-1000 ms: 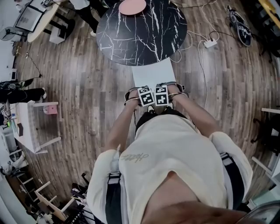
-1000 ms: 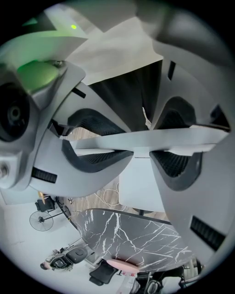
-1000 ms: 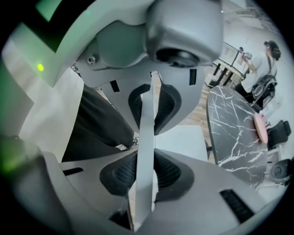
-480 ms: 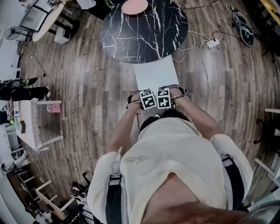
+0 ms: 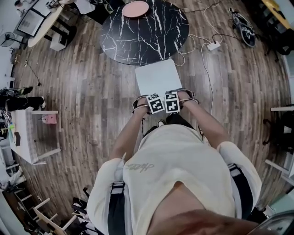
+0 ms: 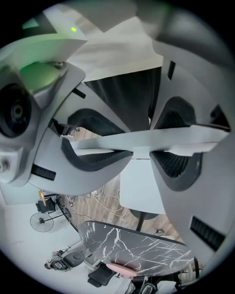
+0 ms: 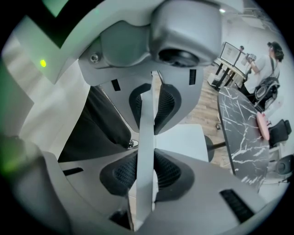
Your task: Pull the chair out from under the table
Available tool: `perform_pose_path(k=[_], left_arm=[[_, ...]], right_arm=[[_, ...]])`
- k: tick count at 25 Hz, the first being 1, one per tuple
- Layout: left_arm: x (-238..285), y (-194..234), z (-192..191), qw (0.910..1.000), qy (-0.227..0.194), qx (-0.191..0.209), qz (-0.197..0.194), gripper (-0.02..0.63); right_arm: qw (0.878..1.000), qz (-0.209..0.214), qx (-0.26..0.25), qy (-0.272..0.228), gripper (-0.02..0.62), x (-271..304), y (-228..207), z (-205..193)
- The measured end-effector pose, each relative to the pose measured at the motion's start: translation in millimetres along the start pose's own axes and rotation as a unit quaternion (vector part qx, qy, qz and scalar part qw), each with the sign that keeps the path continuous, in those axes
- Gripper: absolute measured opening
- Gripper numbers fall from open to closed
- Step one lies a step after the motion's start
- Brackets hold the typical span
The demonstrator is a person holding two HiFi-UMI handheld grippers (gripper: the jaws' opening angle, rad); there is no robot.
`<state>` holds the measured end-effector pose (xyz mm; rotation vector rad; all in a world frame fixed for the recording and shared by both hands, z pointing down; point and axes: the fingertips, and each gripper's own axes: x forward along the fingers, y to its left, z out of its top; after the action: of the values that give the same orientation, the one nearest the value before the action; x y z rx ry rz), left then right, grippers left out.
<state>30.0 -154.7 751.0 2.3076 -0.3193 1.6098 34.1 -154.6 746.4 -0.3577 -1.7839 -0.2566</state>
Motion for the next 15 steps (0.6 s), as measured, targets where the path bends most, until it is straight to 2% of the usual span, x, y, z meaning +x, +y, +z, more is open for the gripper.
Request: perform_pose_path(k=[7, 11, 15], left_arm=[[1.0, -32.4, -0.5, 0.9998, -0.002, 0.019, -0.008, 0.095], [4.8, -45.4, 0.1, 0.9998, 0.000, 0.019, -0.006, 0.097], [5.1, -60.7, -0.4, 0.9997, 0.003, 0.019, -0.017, 0.100]], right_arm=[[1.000, 0.000, 0.018, 0.000, 0.084, -1.9, 33.4, 0.9], [1.000, -0.014, 0.022, 0.000, 0.083, -0.8, 45.4, -1.4], [1.000, 0.001, 0.019, 0.010, 0.084, -2.1, 60.9, -1.3]])
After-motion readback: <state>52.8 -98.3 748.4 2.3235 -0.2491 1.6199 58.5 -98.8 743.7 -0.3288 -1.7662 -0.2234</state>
